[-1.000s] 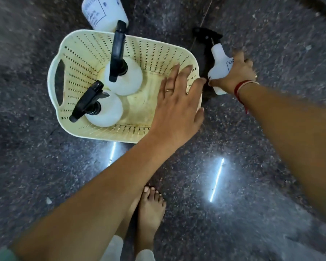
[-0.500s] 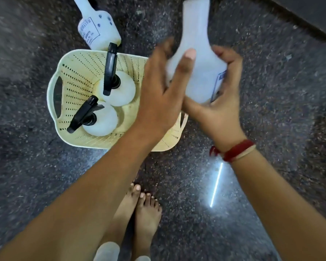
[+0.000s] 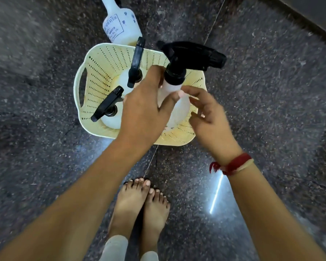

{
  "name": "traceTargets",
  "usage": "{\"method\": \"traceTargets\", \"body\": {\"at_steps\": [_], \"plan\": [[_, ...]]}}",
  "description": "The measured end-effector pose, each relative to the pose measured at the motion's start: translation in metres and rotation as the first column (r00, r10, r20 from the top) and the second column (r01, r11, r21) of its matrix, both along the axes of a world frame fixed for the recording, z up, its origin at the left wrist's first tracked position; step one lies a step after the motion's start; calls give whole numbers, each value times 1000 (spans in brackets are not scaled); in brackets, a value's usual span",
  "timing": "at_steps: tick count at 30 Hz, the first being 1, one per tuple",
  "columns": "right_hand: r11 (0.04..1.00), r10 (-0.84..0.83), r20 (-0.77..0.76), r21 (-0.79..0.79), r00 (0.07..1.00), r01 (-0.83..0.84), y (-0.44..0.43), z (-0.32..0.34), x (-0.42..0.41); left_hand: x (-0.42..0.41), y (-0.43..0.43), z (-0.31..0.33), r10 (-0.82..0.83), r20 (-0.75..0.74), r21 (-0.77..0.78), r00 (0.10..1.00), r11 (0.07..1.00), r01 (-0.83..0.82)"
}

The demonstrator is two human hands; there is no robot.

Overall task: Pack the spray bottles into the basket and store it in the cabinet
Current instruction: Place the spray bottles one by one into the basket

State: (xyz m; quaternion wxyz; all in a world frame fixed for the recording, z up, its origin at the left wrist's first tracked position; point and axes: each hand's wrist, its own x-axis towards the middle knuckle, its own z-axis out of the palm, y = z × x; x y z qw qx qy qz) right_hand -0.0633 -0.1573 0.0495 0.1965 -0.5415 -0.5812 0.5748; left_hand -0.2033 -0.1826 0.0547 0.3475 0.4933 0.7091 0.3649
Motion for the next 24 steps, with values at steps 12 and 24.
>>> {"method": "traceTargets", "body": {"at_steps": [12, 24], "plan": [[961, -234, -39, 141, 971, 237, 20, 55, -16, 16, -15, -51, 16, -431, -73, 902, 996, -53], [962, -210, 139, -145, 968, 230, 12, -19, -35, 21, -31, -80, -55, -354, -309, 934, 949, -61]]}}
